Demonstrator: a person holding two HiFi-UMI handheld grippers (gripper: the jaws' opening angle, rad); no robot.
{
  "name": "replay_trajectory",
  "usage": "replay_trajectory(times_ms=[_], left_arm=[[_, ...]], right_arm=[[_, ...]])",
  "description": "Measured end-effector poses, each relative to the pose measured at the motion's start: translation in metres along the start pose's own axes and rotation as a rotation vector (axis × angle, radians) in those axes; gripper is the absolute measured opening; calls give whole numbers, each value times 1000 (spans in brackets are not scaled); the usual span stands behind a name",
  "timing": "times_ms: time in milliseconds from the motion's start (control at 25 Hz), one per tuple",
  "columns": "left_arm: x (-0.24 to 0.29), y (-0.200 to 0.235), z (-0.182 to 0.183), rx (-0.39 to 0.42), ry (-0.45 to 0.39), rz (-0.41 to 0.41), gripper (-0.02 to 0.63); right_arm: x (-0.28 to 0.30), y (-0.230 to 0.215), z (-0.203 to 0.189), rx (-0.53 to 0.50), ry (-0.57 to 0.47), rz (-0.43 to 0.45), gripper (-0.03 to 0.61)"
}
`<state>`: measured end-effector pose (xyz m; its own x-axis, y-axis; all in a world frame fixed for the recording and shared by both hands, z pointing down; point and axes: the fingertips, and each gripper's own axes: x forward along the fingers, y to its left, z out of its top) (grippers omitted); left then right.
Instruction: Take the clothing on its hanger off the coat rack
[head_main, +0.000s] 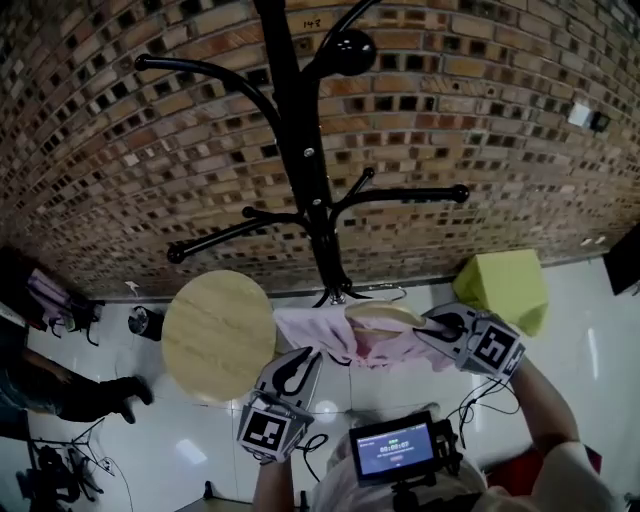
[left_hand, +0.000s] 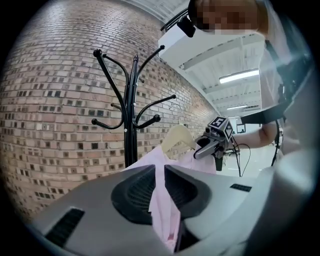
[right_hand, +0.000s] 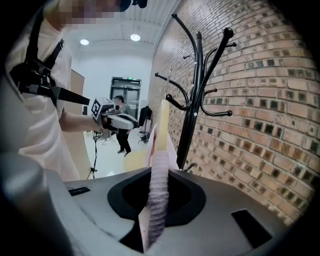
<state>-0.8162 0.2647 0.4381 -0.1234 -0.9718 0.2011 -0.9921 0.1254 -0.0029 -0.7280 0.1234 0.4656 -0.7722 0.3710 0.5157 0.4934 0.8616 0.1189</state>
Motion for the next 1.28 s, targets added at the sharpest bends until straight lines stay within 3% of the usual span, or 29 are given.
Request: replay_trajectory(times_ms=[400, 680, 1280], left_arm=[[70, -81, 28, 22, 13, -88, 57], [139, -148, 51, 71, 11, -202, 57], [290, -341, 83, 146, 31, -442, 57]], right_arm=[[-109, -5, -30, 90, -49, -77, 48], [-193, -19, -65, 103, -82, -189, 48], [-405, -36, -195, 228, -46, -482, 48]])
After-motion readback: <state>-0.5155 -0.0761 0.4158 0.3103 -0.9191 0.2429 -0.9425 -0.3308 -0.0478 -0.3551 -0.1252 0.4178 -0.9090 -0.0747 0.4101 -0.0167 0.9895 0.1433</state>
